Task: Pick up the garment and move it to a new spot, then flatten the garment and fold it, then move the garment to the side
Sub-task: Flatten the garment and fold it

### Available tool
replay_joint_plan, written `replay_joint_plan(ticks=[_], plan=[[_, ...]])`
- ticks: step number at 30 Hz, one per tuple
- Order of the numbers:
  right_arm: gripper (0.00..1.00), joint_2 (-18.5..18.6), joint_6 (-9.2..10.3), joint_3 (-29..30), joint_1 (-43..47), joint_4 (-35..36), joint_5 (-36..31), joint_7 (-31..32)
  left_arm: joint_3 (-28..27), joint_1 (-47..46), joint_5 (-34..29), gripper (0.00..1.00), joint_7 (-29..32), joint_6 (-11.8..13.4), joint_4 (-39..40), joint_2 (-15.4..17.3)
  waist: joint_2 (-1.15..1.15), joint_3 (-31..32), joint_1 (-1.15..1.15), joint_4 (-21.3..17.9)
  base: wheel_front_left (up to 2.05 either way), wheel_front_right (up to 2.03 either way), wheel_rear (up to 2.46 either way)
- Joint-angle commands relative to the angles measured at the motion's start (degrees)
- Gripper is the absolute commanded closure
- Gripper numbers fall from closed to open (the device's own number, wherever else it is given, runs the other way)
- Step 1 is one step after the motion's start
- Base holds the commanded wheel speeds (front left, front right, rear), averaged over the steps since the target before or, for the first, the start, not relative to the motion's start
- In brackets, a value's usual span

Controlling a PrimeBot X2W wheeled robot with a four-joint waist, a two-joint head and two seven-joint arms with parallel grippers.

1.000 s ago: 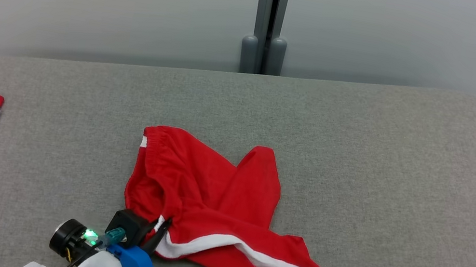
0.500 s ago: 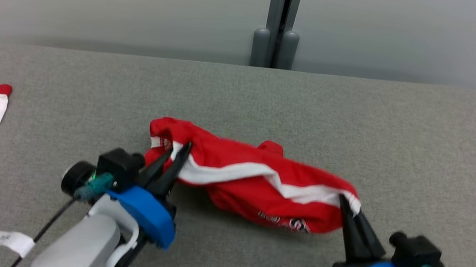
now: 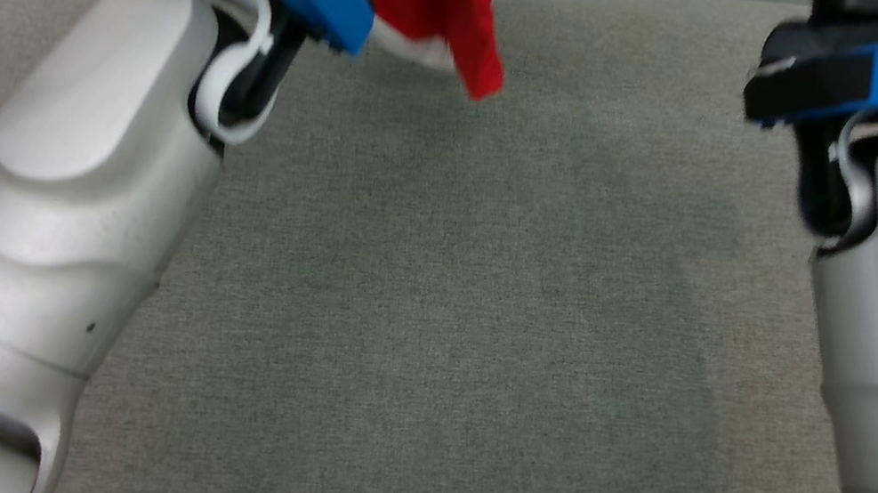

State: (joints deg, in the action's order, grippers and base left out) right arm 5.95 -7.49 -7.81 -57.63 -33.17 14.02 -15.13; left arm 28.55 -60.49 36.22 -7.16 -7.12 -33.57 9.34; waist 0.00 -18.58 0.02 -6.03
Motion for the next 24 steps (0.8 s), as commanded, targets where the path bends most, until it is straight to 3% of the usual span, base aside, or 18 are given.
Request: replay_joint_plan(ticks=[1, 6, 10, 18, 24], plan=[[1.00, 0.72, -0.01, 0.42, -2.66, -1.16, 0.38, -0.01, -0.15, -2.48, 0.38, 1.00, 0.01, -0.44, -0.73, -0.33, 0.00, -1.61, -0.02, 0.85, 0.00, 0.00, 0.00], [1.00, 1.73, -0.01, 1.05, -12.26, -4.36, 0.36, -0.01, 2.42, -11.39, 2.42, 1.00, -1.21, -0.48, -3.27, -1.69, 0.00, -3.93, -0.02, 0.53, 0.00, 0.00, 0.00], [1.00, 1.51, -0.01, 0.10, -13.05, -5.71, 0.94, -0.02, 5.01, -12.43, 4.32, 1.00, -3.25, -0.46, -5.07, -1.05, 0.00, -4.40, -0.02, 0.39, 0.00, 0.00, 0.00], [1.00, 0.74, -0.01, -3.90, 0.40, -5.17, 2.71, -0.02, 9.50, 0.47, 7.37, 1.00, -7.43, -0.32, -7.67, 0.64, 0.00, -3.57, -0.02, 0.37, 0.00, 0.00, 0.00], [1.00, 0.57, -0.01, -6.65, 15.38, -2.07, 3.95, -0.03, 8.37, 14.37, 6.76, 1.00, -8.09, -0.31, -4.91, 0.75, 0.00, -0.41, -0.02, 1.15, 0.00, 0.00, 0.00]])
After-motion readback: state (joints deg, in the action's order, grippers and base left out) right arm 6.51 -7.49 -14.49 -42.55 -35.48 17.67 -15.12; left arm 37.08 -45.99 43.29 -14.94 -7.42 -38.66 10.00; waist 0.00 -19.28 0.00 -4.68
